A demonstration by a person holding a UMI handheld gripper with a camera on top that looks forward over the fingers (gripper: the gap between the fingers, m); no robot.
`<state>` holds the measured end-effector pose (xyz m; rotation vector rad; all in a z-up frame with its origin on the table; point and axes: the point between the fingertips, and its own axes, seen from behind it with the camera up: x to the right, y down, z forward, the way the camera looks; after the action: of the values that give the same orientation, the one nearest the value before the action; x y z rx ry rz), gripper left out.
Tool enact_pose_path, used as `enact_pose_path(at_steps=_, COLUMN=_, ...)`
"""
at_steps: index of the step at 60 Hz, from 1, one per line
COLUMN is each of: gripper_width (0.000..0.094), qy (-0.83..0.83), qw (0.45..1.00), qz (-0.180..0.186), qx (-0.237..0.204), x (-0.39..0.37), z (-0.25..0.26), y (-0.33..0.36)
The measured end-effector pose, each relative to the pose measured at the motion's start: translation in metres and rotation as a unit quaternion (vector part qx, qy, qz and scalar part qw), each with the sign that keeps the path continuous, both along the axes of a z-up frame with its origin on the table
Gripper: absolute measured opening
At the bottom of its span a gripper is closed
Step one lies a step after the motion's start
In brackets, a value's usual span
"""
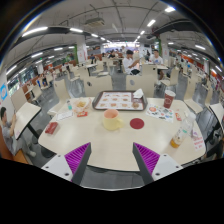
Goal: Pour water
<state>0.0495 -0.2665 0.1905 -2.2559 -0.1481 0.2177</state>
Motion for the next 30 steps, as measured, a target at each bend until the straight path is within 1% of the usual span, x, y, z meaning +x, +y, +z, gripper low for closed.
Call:
enact_pose_path(at_steps=11, gripper_width=0.0846, qy=-0.013, qw=0.998, qz=-0.055, qx=-0.012, x=0.117, z=-0.047, y=-0.005)
enact_pose_path(at_steps=18, gripper_width=0.0846, qy=-0.019, qw=0.996, qz=-0.090, qx=-0.010, x=0.187, z=-0.074, y=-0.002)
enact_pose_path(at_steps=30, gripper_width=0.0846, qy=-0.014, qw=0.990, qz=-0.140, qx=0.025, x=0.282, z=-0.108, y=0.048)
